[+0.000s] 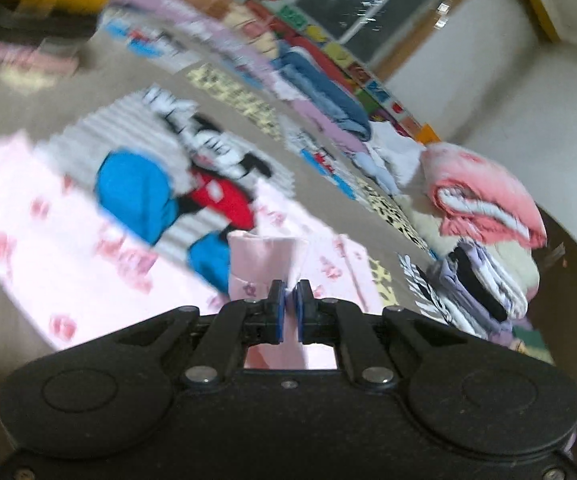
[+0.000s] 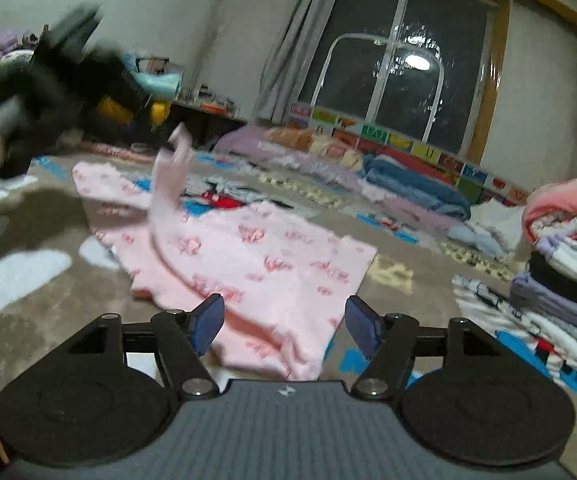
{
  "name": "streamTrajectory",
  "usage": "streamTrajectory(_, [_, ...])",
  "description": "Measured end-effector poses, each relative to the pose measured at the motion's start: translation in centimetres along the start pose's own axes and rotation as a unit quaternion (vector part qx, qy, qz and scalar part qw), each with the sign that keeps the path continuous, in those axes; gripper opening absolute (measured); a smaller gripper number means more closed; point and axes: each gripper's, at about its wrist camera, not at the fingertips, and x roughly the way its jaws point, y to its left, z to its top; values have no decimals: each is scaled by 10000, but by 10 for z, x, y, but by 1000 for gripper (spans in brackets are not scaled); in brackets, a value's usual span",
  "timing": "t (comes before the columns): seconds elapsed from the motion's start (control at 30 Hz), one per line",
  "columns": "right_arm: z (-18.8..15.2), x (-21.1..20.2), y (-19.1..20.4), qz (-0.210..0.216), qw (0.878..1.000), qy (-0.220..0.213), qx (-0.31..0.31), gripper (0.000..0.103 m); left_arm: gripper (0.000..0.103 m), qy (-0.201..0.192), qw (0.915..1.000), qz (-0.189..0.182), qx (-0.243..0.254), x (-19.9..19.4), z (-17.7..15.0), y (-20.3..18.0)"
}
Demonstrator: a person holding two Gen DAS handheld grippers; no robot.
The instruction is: Fold clothes
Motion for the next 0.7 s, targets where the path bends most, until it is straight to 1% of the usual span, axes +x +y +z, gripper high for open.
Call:
streamTrajectory(0.03, [-1,3,0,64,9999,77,-10,70,4,28,10000,44,19,2,1,1])
streamTrajectory(0.1, [-7,15,4,466,9977,499,-36,69,4,26,10000,32,30,4,4,4])
streamTrajectory(0.13, [-10,20,7,653,9954,699,-79,63,4,31,10000,-20,-20,5,5,6])
streamTrajectory(0.17, [-13,22,14,739,9935,817,-283,62,4,42,10000,-28,-31,6,5,8])
streamTrajectory(0.23, [-11,18,22,618,9928,789,-653,61,4,87,10000,-6,-12,8,3,10])
streamTrajectory(0.33, [-6,9,23,496,9936,681,-757,61,4,94,9999,-60,-47,7,3,13])
streamTrajectory(0.4, [-3,7,23,354,9959,441,-701,66,4,93,9999,-91,-66,10,4,15])
streamTrajectory(0.43, [-1,10,22,284,9968,376,-650,73,4,102,9999,-94,-74,10,4,15])
streamTrajectory(0.47, [0,14,21,250,9974,347,-586,76,4,118,9999,-75,-85,11,3,16])
streamTrajectory(0.5, [-3,21,20,416,9967,518,-465,74,4,138,9998,-57,-95,12,2,17])
streamTrajectory(0.53, [-7,25,19,643,9948,677,-396,65,4,159,9998,-41,-103,12,1,17])
streamTrajectory(0.57, [-10,29,18,834,9926,813,-342,65,4,148,9999,-14,-66,12,1,16])
streamTrajectory(0.63, [-6,26,18,834,9920,854,-410,65,4,104,9999,48,41,12,1,13])
streamTrajectory(0.7, [-4,23,17,835,9922,835,-412,64,4,-32,10000,81,47,11,0,9])
